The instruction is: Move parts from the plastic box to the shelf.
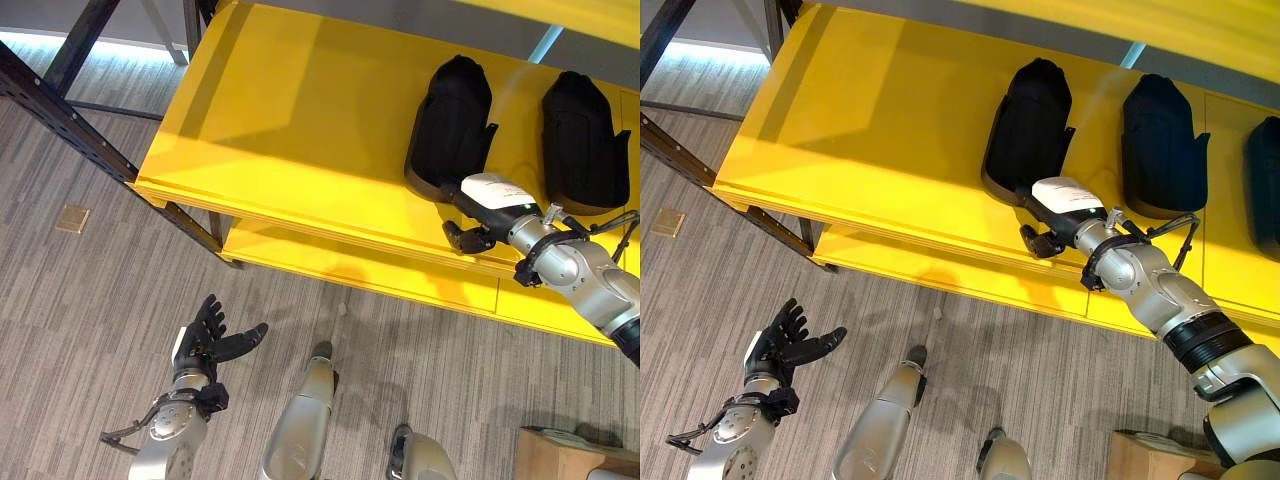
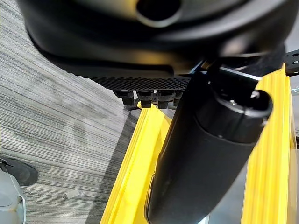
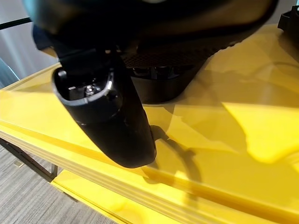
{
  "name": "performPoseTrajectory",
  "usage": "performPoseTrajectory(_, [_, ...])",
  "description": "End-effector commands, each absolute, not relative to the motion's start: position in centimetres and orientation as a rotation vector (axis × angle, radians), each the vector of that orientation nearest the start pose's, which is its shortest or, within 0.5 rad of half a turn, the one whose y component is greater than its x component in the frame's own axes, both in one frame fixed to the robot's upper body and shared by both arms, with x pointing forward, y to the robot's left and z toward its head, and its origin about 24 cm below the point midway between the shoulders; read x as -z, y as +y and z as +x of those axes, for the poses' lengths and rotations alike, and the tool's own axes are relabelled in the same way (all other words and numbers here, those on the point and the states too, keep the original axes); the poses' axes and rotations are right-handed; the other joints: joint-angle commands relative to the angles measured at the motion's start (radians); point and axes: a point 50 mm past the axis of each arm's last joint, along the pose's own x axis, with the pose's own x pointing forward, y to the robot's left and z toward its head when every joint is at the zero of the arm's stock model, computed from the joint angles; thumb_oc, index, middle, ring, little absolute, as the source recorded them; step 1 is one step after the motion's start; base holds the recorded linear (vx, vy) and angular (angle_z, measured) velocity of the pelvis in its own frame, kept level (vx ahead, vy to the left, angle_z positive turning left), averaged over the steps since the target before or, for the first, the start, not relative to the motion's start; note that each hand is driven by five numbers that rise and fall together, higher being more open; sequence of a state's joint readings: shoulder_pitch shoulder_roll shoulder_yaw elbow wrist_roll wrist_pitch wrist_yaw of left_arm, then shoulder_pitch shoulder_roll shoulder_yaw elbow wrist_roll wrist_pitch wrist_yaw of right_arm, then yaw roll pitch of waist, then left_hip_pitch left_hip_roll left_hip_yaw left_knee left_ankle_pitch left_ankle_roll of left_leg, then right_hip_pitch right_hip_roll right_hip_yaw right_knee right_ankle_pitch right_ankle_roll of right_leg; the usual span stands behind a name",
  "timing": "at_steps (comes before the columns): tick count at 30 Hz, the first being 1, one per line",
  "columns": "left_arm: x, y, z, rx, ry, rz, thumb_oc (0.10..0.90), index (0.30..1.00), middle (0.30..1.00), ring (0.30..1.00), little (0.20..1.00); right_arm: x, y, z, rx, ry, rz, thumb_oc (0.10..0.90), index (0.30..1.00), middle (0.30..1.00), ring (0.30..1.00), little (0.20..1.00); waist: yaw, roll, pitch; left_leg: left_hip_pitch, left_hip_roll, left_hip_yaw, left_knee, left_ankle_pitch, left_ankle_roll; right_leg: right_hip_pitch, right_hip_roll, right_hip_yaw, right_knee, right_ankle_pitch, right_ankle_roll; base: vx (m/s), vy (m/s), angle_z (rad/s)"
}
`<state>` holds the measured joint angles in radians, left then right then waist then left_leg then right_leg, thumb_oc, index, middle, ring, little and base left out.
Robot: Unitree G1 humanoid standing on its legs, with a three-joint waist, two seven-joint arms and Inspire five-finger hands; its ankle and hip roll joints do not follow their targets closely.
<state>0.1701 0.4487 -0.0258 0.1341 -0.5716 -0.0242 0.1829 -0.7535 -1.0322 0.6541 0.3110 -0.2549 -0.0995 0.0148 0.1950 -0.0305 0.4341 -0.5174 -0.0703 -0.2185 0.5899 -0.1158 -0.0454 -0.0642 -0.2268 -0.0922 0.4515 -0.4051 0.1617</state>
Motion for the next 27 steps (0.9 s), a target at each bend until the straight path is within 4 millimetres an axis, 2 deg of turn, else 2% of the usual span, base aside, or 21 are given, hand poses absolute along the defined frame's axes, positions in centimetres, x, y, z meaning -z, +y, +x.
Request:
performPoseTrajectory(1, [-2.7,27.5,20.1,-0.277,0.128,-0.001,0.900,1.000,1.000,1.000,1.000,-22.2,-24.3,33.8,-0.169,-0.314,-1.534,0.900,1.000,1.000,1.000,1.000,-0.008,-0.001,-0.086,-0.025,0.123,-0.070,-0.014,-0.013,-0.044,-0.008,0.003,0.012,-0.027,0.018,-0.075,0.00,0.000,0.00])
performPoseTrajectory(2, [-2.7,27.5,20.1,-0.277,0.128,-0.001,0.900,1.000,1.000,1.000,1.000,-22.2,-24.3,33.8,-0.169,-0.314,-1.534,0.900,1.000,1.000,1.000,1.000,-0.008,-0.001,-0.086,-0.025,0.123,-0.070,-0.014,-0.013,-0.043,-0.008,0.003,0.012,-0.027,0.018,-0.075,0.00,0.000,0.00])
performPoseTrajectory(3, [-2.7,27.6,20.0,-0.282,0.126,-0.005,0.900,1.000,1.000,1.000,1.000,-23.4,-23.8,33.5,-0.157,-0.374,-1.510,0.900,1.000,1.000,1.000,1.000,-0.008,-0.006,-0.091,-0.024,0.123,-0.070,-0.013,-0.014,-0.044,-0.002,0.004,0.011,-0.035,0.019,-0.073,0.00,0.000,0.00])
performPoseTrajectory(4, [-2.7,27.5,20.0,-0.282,0.126,-0.005,0.900,1.000,1.000,1.000,1.000,-23.4,-23.8,33.5,-0.157,-0.374,-1.510,0.900,1.000,1.000,1.000,1.000,-0.008,-0.006,-0.091,-0.024,0.122,-0.070,-0.013,-0.014,-0.044,-0.001,0.004,0.011,-0.036,0.019,-0.073,0.00,0.000,0.00])
performPoseTrajectory(7, [-2.7,27.7,20.0,-0.294,0.128,-0.008,0.900,1.000,1.000,1.000,1.000,-25.1,-23.6,33.0,-0.115,-0.447,-1.460,0.900,1.000,1.000,1.000,1.000,-0.005,-0.015,-0.099,-0.024,0.122,-0.070,-0.012,-0.016,-0.043,0.011,0.003,0.007,-0.049,0.023,-0.069,0.00,0.000,0.00])
performPoseTrajectory(8, [-2.7,27.8,19.9,-0.293,0.130,0.000,0.900,1.000,1.000,1.000,1.000,-26.2,-23.3,32.6,-0.106,-0.494,-1.463,0.900,1.000,1.000,1.000,1.000,-0.003,-0.022,-0.106,-0.023,0.122,-0.070,-0.013,-0.016,-0.044,0.018,0.001,0.002,-0.059,0.026,-0.067,0.00,0.000,0.00])
performPoseTrajectory(12, [-2.6,28.0,19.8,-0.296,0.138,0.005,0.900,1.000,1.000,1.000,1.000,-28.4,-23.4,31.9,-0.045,-0.568,-1.451,0.900,1.000,1.000,1.000,1.000,0.002,-0.035,-0.122,-0.023,0.121,-0.068,-0.011,-0.021,-0.044,0.036,0.000,-0.005,-0.083,0.034,-0.061,0.00,0.002,-0.01])
performPoseTrajectory(17, [-2.6,28.2,19.7,-0.297,0.146,0.011,0.900,1.000,1.000,1.000,1.000,-30.2,-23.9,31.2,0.025,-0.630,-1.426,0.900,1.000,1.000,1.000,1.000,0.001,-0.054,-0.150,-0.022,0.120,-0.069,-0.012,-0.025,-0.044,0.060,-0.003,-0.012,-0.117,0.047,-0.052,0.01,0.013,-0.02])
performPoseTrajectory(23, [-2.4,28.3,19.5,-0.295,0.158,0.011,0.900,1.000,1.000,1.000,1.000,-30.3,-24.2,30.7,0.064,-0.661,-1.365,0.900,1.000,1.000,1.000,1.000,-0.002,-0.066,-0.173,-0.019,0.118,-0.064,-0.016,-0.026,-0.041,0.083,-0.004,-0.017,-0.162,0.068,-0.040,0.00,0.000,0.00])
performPoseTrajectory(27, [-2.3,28.3,19.5,-0.301,0.158,0.008,0.900,1.000,1.000,1.000,1.000,-29.5,-25.0,30.5,0.102,-0.647,-1.317,0.900,1.000,1.000,1.000,1.000,-0.010,-0.070,-0.187,-0.024,0.113,-0.060,-0.010,-0.030,-0.038,0.096,-0.008,-0.015,-0.183,0.080,-0.034,0.00,0.000,0.00])
